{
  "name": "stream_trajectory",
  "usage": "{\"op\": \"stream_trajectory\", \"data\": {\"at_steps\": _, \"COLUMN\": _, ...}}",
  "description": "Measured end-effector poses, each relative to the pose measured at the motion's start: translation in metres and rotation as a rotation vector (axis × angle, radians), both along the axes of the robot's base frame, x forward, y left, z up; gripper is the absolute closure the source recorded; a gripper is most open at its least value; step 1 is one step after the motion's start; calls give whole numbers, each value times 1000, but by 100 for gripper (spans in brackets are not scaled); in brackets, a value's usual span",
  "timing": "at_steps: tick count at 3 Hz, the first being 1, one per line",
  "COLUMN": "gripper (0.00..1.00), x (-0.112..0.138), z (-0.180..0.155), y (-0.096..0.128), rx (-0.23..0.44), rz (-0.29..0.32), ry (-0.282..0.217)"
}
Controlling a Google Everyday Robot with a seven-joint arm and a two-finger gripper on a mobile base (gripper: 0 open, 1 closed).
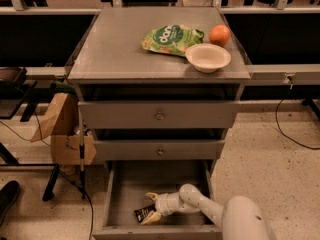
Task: Pick rxbar chocolate from bottom drawer and place on counter
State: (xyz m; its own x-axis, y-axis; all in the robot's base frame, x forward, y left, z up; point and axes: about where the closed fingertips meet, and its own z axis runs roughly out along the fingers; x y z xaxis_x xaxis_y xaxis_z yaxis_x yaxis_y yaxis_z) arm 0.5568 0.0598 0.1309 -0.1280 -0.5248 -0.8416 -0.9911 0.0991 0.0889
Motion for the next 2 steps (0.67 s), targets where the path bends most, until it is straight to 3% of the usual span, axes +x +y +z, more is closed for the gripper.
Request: {"op": "stream_trajectory", "data": {"at_steps": 2, "gripper": 29, "x": 5, "z": -23, "y": 2, "rx": -43, "rz": 5, "ry": -9}}
